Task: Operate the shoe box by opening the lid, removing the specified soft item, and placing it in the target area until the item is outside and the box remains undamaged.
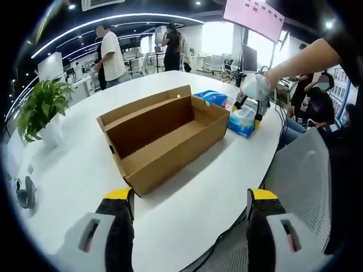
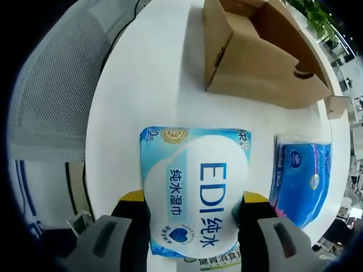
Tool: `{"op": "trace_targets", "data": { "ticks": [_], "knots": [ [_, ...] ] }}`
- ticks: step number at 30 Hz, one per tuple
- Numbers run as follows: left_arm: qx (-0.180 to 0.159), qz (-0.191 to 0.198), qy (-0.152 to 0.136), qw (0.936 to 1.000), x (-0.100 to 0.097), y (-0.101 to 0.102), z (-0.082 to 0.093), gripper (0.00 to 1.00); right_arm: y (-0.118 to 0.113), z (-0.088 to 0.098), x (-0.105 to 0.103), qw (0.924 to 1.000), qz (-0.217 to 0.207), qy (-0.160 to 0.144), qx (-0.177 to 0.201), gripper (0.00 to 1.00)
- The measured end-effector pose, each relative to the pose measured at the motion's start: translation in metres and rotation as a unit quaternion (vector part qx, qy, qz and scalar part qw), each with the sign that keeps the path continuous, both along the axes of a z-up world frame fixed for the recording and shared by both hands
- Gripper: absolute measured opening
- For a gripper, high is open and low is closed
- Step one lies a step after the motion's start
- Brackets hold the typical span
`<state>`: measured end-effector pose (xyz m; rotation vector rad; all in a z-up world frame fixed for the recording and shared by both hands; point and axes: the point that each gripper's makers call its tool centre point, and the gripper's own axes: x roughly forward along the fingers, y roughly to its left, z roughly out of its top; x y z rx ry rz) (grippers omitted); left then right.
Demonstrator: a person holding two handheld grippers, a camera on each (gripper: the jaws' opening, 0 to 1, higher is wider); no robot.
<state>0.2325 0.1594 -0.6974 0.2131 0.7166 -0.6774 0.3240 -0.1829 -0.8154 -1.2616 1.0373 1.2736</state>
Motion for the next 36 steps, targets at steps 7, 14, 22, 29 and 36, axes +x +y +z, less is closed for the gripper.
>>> {"op": "trace_targets", "data": {
  "ticks": [7, 14, 22, 29, 36],
  "knots": [
    [-0.007, 0.005, 0.015, 0.9999, 0.0, -0.001, 0.0, 0.82, 0.0, 0.0, 0.01, 1.0, -0.002, 0.0, 0.0, 0.6],
    [-0.007, 0.007, 0.019, 0.9998, 0.0, 0.001, 0.0, 0.81, -0.001, 0.0, 0.022, 1.0, -0.006, 0.001, -0.001, 0.6],
    [0.014, -0.017, 0.022, 0.9995, -0.003, 0.008, 0.001, 0.69, -0.001, 0.001, 0.034, 0.9999, -0.013, -0.001, -0.002, 0.6],
    [0.02, -0.017, 0.025, 0.9993, -0.001, 0.013, 0.002, 0.64, -0.001, 0.0, 0.042, 0.9999, -0.011, 0.003, -0.003, 0.6],
    [0.041, -0.038, 0.013, 0.9984, 0.007, 0.011, 0.004, 0.64, -0.001, 0.0, 0.044, 0.9999, -0.014, 0.008, 0.002, 0.6]
  ]
}}
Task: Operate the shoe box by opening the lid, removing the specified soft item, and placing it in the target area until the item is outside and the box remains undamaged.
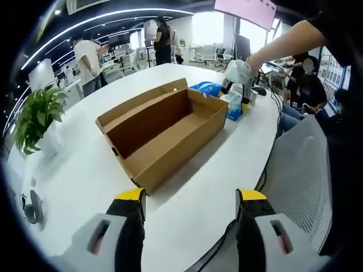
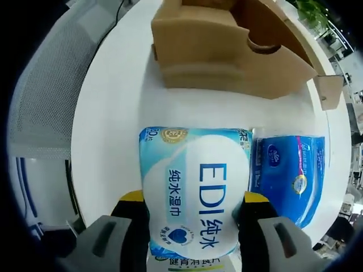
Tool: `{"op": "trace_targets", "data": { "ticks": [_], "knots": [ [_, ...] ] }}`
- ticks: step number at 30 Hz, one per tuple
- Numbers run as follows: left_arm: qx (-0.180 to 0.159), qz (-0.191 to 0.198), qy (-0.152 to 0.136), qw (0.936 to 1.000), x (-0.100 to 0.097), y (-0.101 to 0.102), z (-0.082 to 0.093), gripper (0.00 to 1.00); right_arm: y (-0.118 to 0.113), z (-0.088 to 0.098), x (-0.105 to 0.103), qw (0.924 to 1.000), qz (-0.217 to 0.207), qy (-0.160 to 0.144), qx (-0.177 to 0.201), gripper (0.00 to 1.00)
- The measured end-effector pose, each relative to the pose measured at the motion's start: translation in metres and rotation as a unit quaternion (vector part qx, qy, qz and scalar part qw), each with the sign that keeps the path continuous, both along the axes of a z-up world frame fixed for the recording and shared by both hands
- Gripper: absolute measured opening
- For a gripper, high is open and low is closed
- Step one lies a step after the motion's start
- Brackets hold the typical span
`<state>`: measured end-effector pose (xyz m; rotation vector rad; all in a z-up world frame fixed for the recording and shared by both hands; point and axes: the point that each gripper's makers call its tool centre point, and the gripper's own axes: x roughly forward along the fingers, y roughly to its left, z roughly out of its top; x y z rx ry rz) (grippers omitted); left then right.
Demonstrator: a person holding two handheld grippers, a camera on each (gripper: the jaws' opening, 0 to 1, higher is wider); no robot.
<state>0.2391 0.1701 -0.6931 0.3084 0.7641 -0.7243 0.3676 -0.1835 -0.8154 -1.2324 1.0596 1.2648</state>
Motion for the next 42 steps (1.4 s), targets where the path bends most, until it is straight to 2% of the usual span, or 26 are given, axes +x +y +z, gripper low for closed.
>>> {"op": "trace_targets", "data": {
  "ticks": [4, 8, 11, 12, 15, 20, 23, 25, 27, 29, 33, 36, 39, 42],
  "knots": [
    [0.0, 0.01, -0.016, 0.9998, 0.009, 0.0, 0.003, 0.71, 0.0, 0.0, 0.0, 1.0, 0.001, 0.0, 0.0, 0.6],
    [-0.003, 0.006, -0.016, 0.9998, 0.014, -0.002, 0.008, 0.67, 0.0, 0.001, 0.001, 1.0, 0.003, -0.005, -0.007, 0.61],
    [0.017, -0.007, -0.017, 0.9997, 0.017, 0.003, 0.008, 0.67, 0.0, 0.004, 0.0, 0.9998, 0.006, -0.019, -0.004, 0.61],
    [0.022, -0.013, -0.019, 0.9995, 0.02, 0.005, 0.009, 0.67, 0.003, 0.009, 0.0, 0.9987, 0.036, -0.037, 0.003, 0.61],
    [0.024, -0.018, -0.023, 0.9993, 0.028, 0.008, 0.011, 0.66, -0.002, 0.015, -0.002, 0.9986, 0.031, -0.044, 0.002, 0.59],
    [0.029, -0.024, -0.016, 0.9991, 0.036, 0.006, 0.009, 0.66, -0.007, 0.027, -0.005, 0.9982, -0.003, -0.057, 0.019, 0.59],
    [0.026, -0.034, -0.012, 0.999, 0.036, 0.0, 0.01, 0.56, -0.007, 0.033, -0.007, 0.997, -0.028, -0.07, 0.021, 0.59],
    [0.034, -0.05, -0.017, 0.998, 0.038, -0.003, 0.009, 0.58, -0.003, 0.038, -0.01, 0.9961, -0.039, -0.072, 0.031, 0.59],
    [0.046, -0.065, -0.018, 0.9967, 0.04, -0.004, 0.006, 0.59, 0.003, 0.046, -0.012, 0.9907, -0.092, -0.081, 0.058, 0.61],
    [0.05, -0.073, -0.019, 0.9959, 0.043, -0.005, 0.006, 0.59, -0.003, 0.05, -0.014, 0.9867, -0.131, -0.086, 0.044, 0.6],
    [0.051, -0.085, -0.02, 0.9949, 0.05, -0.005, 0.005, 0.64, 0.002, 0.057, -0.017, 0.9842, -0.127, -0.105, 0.065, 0.65],
    [0.028, -0.087, -0.012, 0.9957, 0.052, -0.01, 0.007, 0.73, -0.001, 0.059, -0.023, 0.983, -0.129, -0.114, 0.065, 0.65],
    [0.033, -0.103, -0.018, 0.994, 0.054, -0.01, 0.006, 0.7, 0.001, 0.066, -0.024, 0.9787, -0.146, -0.12, 0.08, 0.62],
    [0.038, -0.108, -0.015, 0.9933, 0.057, -0.01, 0.003, 0.7, 0.007, 0.077, -0.025, 0.9759, -0.144, -0.132, 0.098, 0.63]
  ]
}}
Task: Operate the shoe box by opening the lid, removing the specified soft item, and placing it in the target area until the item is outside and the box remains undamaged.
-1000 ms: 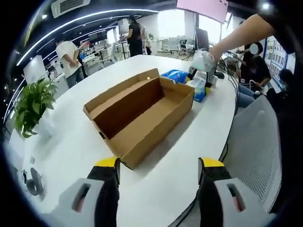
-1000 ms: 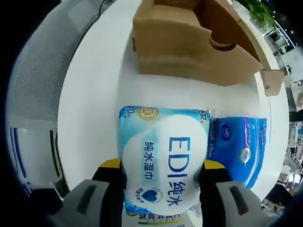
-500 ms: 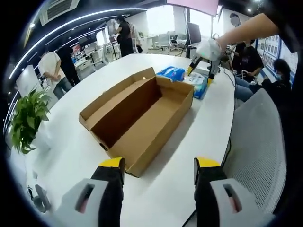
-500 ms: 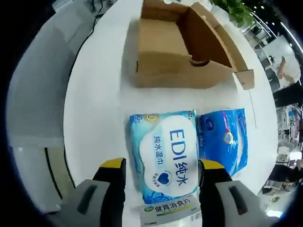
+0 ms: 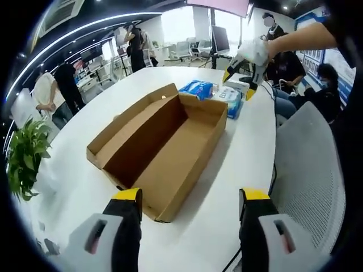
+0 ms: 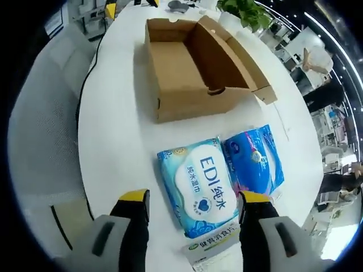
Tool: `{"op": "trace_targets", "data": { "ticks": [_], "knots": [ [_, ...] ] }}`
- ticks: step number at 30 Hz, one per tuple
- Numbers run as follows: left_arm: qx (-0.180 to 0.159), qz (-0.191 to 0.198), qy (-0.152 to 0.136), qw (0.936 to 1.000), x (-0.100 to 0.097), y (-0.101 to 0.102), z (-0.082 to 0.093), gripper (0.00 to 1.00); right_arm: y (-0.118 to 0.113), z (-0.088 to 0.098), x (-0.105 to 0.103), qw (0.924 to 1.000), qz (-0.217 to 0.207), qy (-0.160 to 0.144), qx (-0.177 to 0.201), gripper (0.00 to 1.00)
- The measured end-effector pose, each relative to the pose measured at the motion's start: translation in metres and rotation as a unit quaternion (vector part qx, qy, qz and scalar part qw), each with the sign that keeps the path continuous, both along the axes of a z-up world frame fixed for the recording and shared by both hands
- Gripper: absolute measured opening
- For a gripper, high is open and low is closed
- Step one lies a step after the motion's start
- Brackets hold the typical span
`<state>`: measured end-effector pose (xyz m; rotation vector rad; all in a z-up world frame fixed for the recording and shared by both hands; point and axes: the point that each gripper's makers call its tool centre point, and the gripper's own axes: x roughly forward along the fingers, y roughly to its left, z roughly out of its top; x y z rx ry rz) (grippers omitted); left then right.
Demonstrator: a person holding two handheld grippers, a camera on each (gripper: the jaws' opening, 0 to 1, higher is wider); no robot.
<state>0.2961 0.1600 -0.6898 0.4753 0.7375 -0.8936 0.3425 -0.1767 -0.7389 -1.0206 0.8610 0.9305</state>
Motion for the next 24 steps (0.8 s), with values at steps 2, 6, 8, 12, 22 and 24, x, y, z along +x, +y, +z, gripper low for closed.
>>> {"op": "trace_targets", "data": {
  "ticks": [2, 6, 8, 12, 22, 24],
  "knots": [
    [0.007, -0.005, 0.001, 1.0, 0.002, 0.001, -0.003, 0.72, 0.0, 0.004, 0.0, 1.0, -0.005, -0.007, 0.002, 0.67],
    [0.023, -0.023, 0.007, 0.9995, 0.005, 0.002, -0.013, 0.7, 0.017, 0.018, -0.001, 0.9944, -0.071, -0.016, 0.076, 0.73],
    [0.05, -0.039, 0.002, 0.998, 0.008, 0.007, -0.02, 0.69, 0.026, 0.028, 0.001, 0.9902, -0.083, -0.034, 0.107, 0.77],
    [0.082, -0.063, -0.001, 0.9946, 0.011, 0.013, -0.031, 0.65, 0.033, 0.044, 0.004, 0.9768, -0.136, -0.058, 0.155, 0.82],
    [0.096, -0.077, 0.007, 0.9923, 0.021, 0.01, -0.041, 0.58, 0.048, 0.09, 0.013, 0.935, -0.197, -0.101, 0.277, 0.86],
    [0.1, -0.086, 0.001, 0.9912, 0.023, 0.009, -0.041, 0.58, 0.049, 0.096, 0.014, 0.9275, -0.21, -0.107, 0.29, 0.84]
  ]
}}
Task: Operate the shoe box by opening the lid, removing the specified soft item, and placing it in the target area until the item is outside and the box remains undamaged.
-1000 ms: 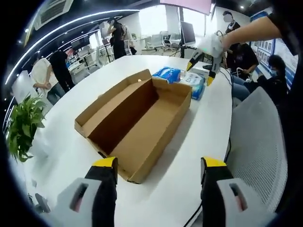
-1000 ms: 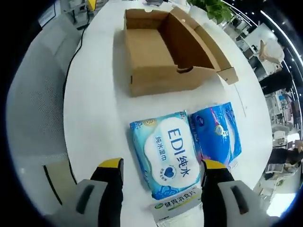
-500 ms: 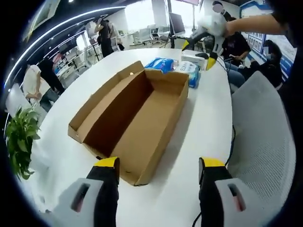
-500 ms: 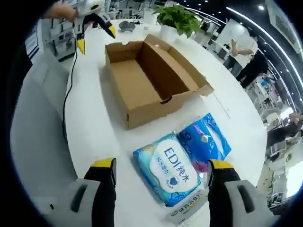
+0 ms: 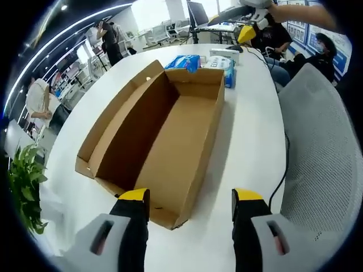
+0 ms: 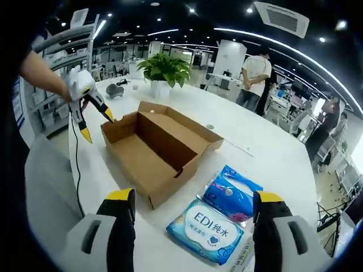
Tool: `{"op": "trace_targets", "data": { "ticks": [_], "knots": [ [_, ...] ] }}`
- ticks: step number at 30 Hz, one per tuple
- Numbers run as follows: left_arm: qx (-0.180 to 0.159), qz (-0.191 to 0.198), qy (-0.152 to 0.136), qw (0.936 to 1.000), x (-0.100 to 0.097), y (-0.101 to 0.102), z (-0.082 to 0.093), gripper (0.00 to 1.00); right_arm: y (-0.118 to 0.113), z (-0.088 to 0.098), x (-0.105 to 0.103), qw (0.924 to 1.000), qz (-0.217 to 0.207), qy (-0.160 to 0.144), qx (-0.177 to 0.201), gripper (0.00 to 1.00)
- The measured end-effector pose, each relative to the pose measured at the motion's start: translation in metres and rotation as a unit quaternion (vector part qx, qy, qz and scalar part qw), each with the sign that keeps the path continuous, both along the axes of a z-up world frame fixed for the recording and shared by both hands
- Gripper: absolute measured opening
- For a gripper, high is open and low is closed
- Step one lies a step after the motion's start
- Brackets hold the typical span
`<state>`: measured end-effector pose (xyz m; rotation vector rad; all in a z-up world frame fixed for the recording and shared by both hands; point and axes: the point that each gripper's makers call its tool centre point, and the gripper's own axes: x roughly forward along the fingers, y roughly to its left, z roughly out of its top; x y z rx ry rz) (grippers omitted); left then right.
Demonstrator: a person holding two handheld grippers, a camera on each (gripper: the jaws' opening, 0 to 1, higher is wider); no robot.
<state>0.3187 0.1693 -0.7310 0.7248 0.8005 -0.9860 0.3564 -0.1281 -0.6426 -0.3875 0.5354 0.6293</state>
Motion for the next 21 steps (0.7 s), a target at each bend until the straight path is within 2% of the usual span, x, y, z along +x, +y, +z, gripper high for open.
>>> {"op": "trace_targets", "data": {
  "ticks": [2, 4, 6, 8, 12, 13, 15, 16, 17, 20, 21],
  "knots": [
    [0.001, -0.006, -0.01, 0.9999, 0.003, -0.001, 0.0, 0.58, -0.004, -0.001, -0.002, 0.9997, -0.02, 0.015, 0.003, 0.8],
    [0.006, -0.003, -0.012, 0.9999, 0.007, 0.0, -0.002, 0.59, -0.001, -0.001, -0.005, 0.9999, -0.006, 0.004, 0.008, 0.81],
    [0.009, -0.003, -0.012, 0.9999, 0.009, 0.001, -0.003, 0.59, 0.0, -0.008, -0.011, 0.9998, 0.003, 0.021, -0.001, 0.85],
    [0.009, -0.006, -0.008, 0.9999, 0.01, 0.002, -0.005, 0.56, 0.0, -0.009, -0.013, 0.9998, 0.003, 0.02, -0.004, 0.86],
    [0.025, -0.016, -0.003, 0.9996, 0.009, 0.006, -0.016, 0.48, 0.008, 0.004, -0.01, 0.9994, -0.008, 0.007, 0.032, 0.92],
    [0.028, -0.019, -0.001, 0.9994, 0.008, 0.006, -0.018, 0.46, 0.01, 0.012, -0.007, 0.998, -0.027, 0.002, 0.057, 0.92],
    [0.048, -0.028, 0.001, 0.9984, 0.007, 0.01, -0.026, 0.45, 0.015, 0.02, -0.006, 0.995, -0.04, 0.009, 0.091, 0.92],
    [0.062, -0.041, -0.008, 0.9972, 0.009, 0.012, -0.029, 0.45, 0.016, 0.023, -0.006, 0.9949, -0.041, 0.011, 0.091, 0.92],
    [0.067, -0.043, -0.005, 0.9968, 0.007, 0.014, -0.032, 0.45, 0.019, 0.03, -0.004, 0.9929, -0.047, 0.009, 0.109, 0.91],
    [0.049, -0.038, 0.01, 0.9981, 0.005, 0.01, -0.033, 0.45, 0.024, 0.04, -0.005, 0.993, -0.043, 0.006, 0.11, 0.86],
    [0.046, -0.033, 0.01, 0.9983, 0.007, 0.009, -0.033, 0.45, 0.025, 0.045, -0.006, 0.9933, -0.046, 0.003, 0.106, 0.79]
  ]
}}
